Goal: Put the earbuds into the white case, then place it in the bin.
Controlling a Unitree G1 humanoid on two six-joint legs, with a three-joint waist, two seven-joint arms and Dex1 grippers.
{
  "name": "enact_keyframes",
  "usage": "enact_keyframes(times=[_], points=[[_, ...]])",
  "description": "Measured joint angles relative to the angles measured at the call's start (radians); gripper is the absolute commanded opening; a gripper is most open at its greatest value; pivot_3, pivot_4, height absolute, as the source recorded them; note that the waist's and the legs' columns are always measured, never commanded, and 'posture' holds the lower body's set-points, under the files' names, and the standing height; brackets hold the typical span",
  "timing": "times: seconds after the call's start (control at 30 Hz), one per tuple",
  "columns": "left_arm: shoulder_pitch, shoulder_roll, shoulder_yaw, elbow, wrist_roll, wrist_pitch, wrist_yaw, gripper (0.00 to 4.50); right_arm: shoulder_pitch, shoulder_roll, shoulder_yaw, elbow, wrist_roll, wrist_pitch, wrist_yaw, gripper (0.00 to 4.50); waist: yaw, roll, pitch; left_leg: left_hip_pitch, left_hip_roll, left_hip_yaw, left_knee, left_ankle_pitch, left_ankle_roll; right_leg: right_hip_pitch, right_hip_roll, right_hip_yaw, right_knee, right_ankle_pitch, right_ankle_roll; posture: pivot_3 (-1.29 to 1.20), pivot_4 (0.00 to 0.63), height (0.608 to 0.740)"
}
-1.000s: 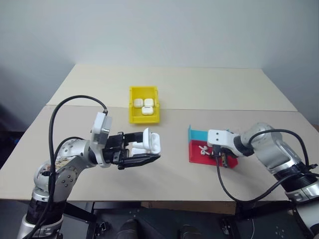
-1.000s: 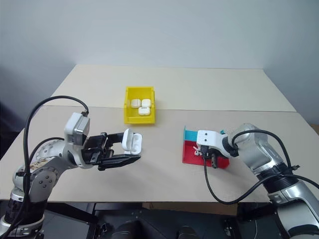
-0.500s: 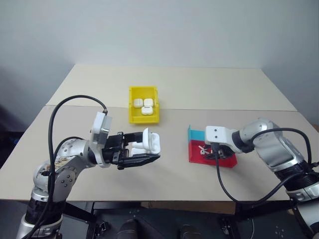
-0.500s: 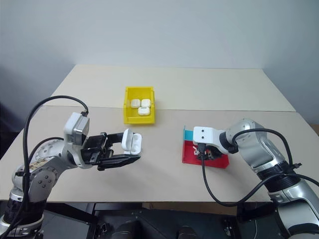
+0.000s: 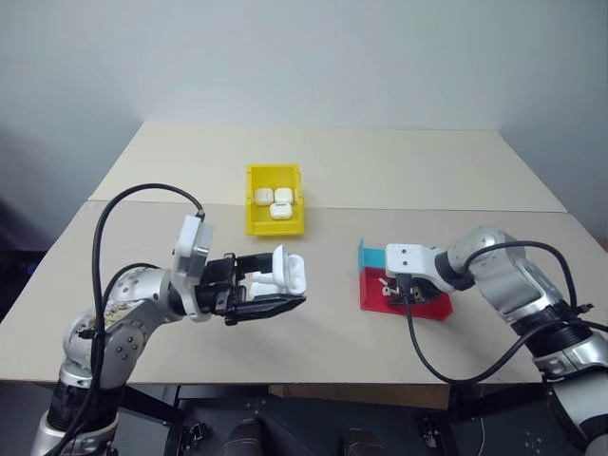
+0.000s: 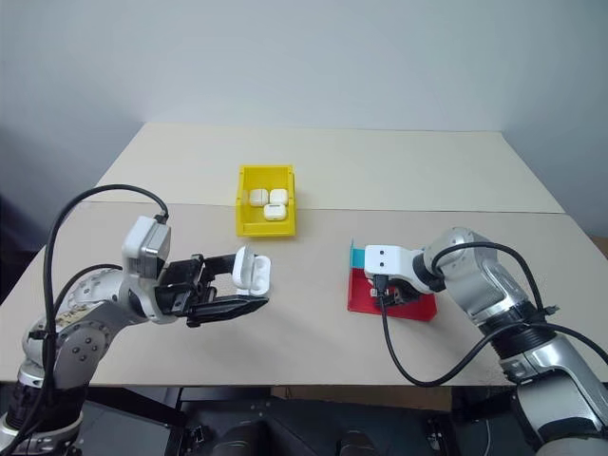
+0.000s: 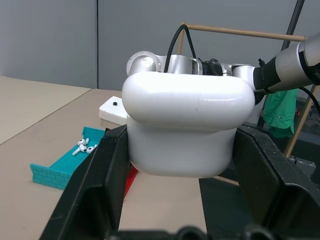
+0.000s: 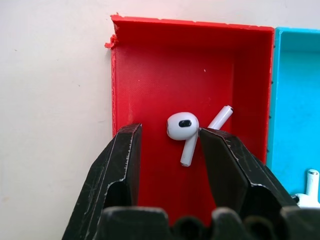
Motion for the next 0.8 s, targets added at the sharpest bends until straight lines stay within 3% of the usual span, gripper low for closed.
enact_keyframes(times=[0.8], points=[[0.011, 0.0, 0.001, -0.006, 0.0, -0.02, 0.013, 2.81, -0.019, 0.029, 0.005, 0.08, -0.039, -0.064, 0.011, 2.23, 0.0, 0.0, 0.0, 0.0, 0.0, 0.0, 0.0, 0.0, 0.0, 0.0, 0.0, 0.0, 0.0, 0.0, 0.0, 0.0, 0.15, 0.74]])
